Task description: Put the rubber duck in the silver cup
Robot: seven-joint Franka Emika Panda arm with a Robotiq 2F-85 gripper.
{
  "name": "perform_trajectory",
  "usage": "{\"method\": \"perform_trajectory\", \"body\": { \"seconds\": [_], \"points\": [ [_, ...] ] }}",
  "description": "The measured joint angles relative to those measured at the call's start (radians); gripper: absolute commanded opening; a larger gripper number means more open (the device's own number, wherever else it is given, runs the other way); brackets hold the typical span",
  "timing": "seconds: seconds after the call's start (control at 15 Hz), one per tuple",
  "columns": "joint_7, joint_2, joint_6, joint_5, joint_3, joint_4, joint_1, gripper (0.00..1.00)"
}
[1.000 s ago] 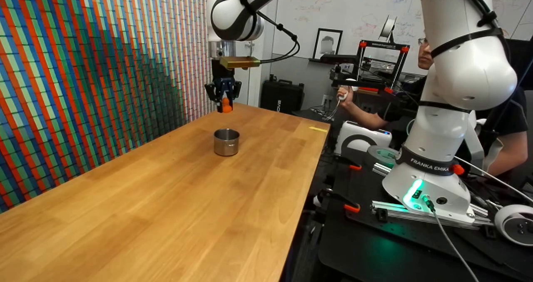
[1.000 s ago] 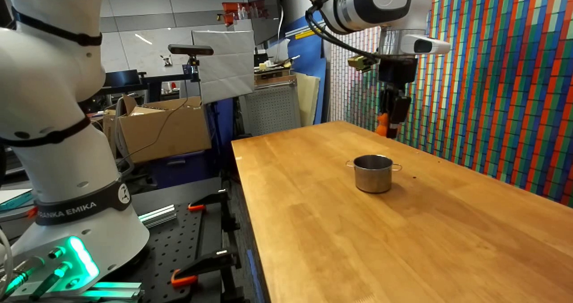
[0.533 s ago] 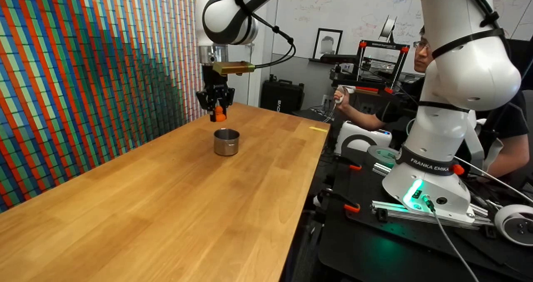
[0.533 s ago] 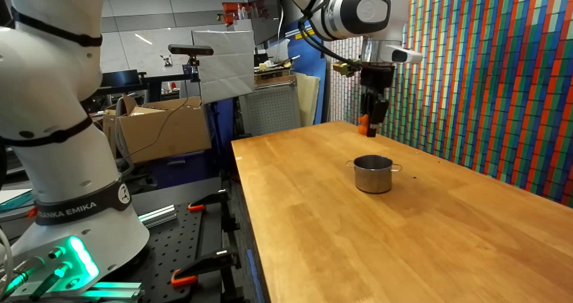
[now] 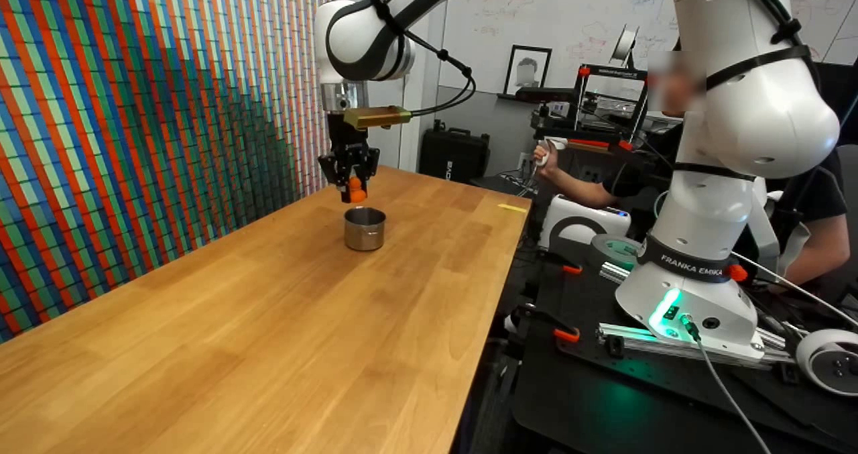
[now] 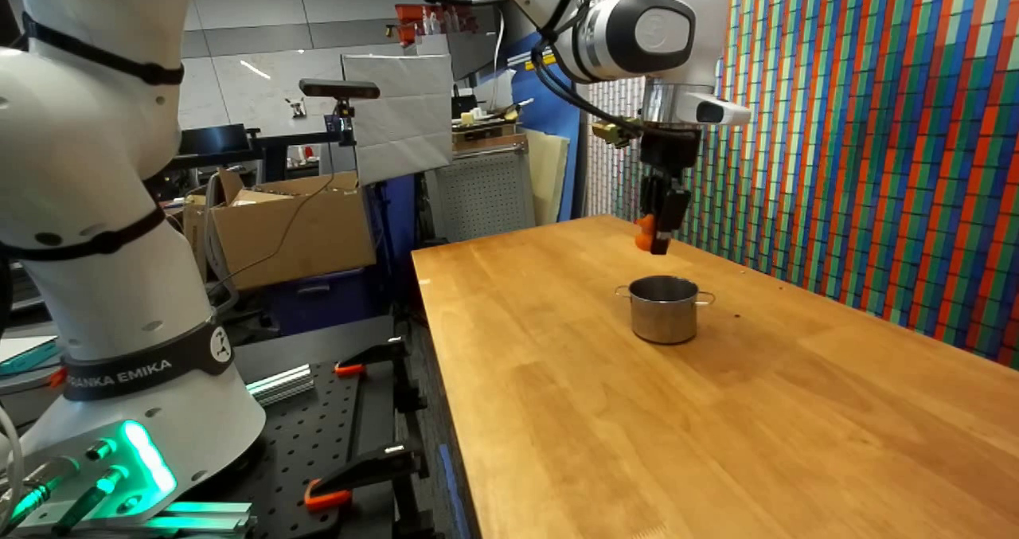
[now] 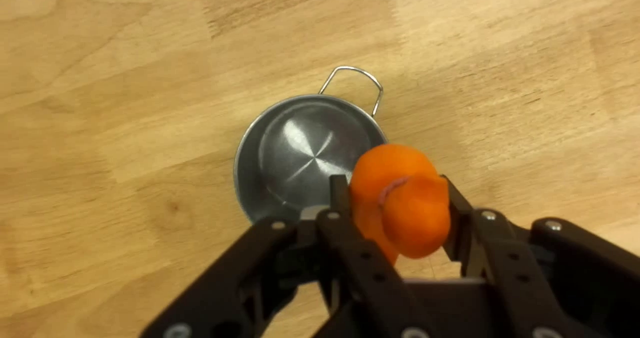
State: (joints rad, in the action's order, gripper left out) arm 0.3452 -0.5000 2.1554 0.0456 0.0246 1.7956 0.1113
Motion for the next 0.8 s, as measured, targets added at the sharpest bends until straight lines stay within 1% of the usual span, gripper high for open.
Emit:
{"method": "perform_trajectory", "body": {
  "seconds": [0.07, 0.13, 0.2, 0.33, 0.6, 0.8],
  "points": [
    [0.000, -0.003, 0.000, 0.000, -0.004, 0.000, 0.000, 0.70],
    [0.000, -0.005, 0.000, 0.000, -0.008, 0.000, 0.000, 0.76],
    [0.000, -0.008, 0.000, 0.000, -0.012, 0.000, 0.000, 0.85],
    [0.000, -0.013, 0.000, 0.000, -0.019, -0.003, 0.000, 0.99],
    [0.000, -0.018, -0.003, -0.006, -0.043, -0.034, -0.004, 1.00],
    [-0.001, -0.011, -0.032, -0.029, -0.058, -0.082, -0.008, 1.00]
  ]
}}
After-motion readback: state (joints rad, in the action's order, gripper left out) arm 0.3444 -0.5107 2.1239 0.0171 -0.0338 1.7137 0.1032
